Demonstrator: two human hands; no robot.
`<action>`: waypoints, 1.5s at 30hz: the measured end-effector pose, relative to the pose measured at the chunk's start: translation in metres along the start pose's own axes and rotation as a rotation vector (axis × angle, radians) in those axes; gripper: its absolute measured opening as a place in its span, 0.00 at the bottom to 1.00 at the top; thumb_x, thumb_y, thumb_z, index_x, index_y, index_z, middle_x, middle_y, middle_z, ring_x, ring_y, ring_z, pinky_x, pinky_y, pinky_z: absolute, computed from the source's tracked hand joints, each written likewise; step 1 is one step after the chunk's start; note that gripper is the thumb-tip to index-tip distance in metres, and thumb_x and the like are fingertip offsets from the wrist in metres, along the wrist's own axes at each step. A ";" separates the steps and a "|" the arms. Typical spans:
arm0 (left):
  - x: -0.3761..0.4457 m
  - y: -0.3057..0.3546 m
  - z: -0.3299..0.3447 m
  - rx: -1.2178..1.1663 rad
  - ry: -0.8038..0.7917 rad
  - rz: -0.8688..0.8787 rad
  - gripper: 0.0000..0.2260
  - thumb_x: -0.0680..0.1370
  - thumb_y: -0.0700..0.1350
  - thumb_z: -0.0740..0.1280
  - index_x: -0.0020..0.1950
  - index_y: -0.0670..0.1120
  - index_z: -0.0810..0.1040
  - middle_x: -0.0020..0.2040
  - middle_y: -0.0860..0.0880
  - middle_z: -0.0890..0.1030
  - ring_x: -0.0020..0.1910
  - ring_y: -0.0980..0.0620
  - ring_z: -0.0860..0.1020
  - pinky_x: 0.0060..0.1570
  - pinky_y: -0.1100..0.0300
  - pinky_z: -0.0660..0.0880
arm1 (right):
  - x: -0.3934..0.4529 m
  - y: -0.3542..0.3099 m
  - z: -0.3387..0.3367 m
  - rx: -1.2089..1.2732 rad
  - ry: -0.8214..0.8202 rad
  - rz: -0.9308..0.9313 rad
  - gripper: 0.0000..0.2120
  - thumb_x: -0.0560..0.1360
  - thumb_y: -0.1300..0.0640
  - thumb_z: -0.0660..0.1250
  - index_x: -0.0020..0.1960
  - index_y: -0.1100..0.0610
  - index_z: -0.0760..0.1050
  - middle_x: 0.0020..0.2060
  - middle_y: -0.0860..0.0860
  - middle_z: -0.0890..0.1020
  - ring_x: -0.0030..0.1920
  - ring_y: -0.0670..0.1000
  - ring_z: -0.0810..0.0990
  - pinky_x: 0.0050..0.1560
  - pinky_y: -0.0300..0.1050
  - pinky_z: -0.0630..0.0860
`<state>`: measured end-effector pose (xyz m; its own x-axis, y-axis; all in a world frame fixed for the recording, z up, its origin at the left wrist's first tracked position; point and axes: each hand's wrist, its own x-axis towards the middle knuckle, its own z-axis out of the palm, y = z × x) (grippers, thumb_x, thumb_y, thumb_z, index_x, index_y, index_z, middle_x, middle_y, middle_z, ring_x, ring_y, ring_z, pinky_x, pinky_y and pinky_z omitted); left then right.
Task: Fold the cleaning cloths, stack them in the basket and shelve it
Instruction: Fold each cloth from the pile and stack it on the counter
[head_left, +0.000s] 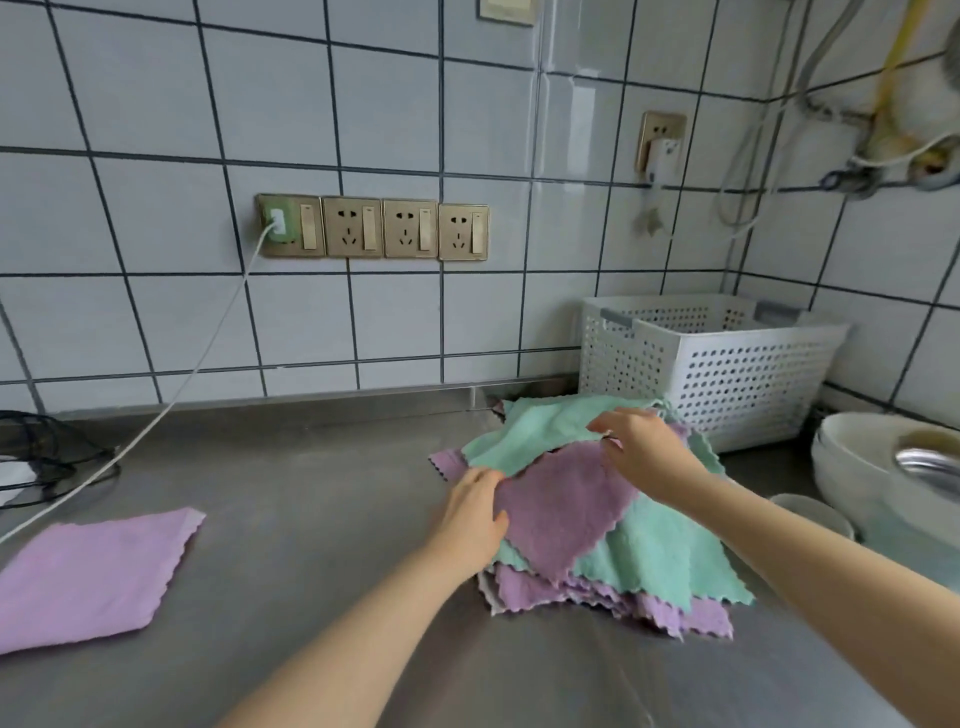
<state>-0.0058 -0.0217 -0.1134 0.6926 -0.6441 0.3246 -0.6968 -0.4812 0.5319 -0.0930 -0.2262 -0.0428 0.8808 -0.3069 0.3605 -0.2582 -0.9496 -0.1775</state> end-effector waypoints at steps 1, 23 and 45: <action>0.008 0.001 0.005 0.011 -0.027 -0.002 0.20 0.78 0.40 0.63 0.70 0.44 0.68 0.68 0.49 0.69 0.67 0.50 0.68 0.68 0.59 0.63 | 0.007 0.006 0.002 -0.006 -0.017 0.020 0.16 0.77 0.66 0.59 0.62 0.58 0.76 0.59 0.54 0.80 0.58 0.53 0.78 0.59 0.48 0.74; 0.071 0.020 -0.034 0.144 0.353 0.014 0.09 0.81 0.49 0.54 0.52 0.48 0.71 0.42 0.43 0.80 0.42 0.40 0.78 0.35 0.53 0.69 | 0.063 0.001 0.034 -0.090 -0.122 -0.021 0.10 0.75 0.48 0.63 0.50 0.52 0.77 0.46 0.52 0.81 0.48 0.57 0.79 0.46 0.52 0.78; -0.073 0.015 -0.229 0.127 0.582 0.003 0.03 0.79 0.45 0.61 0.48 0.50 0.73 0.43 0.47 0.81 0.41 0.49 0.75 0.40 0.58 0.68 | -0.049 -0.197 -0.066 0.572 -0.163 -0.274 0.17 0.75 0.49 0.68 0.56 0.61 0.78 0.52 0.54 0.83 0.52 0.52 0.81 0.59 0.51 0.75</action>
<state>-0.0237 0.1542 0.0499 0.6541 -0.2314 0.7202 -0.6910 -0.5702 0.4443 -0.1118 -0.0281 0.0347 0.9452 -0.0028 0.3266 0.1960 -0.7950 -0.5741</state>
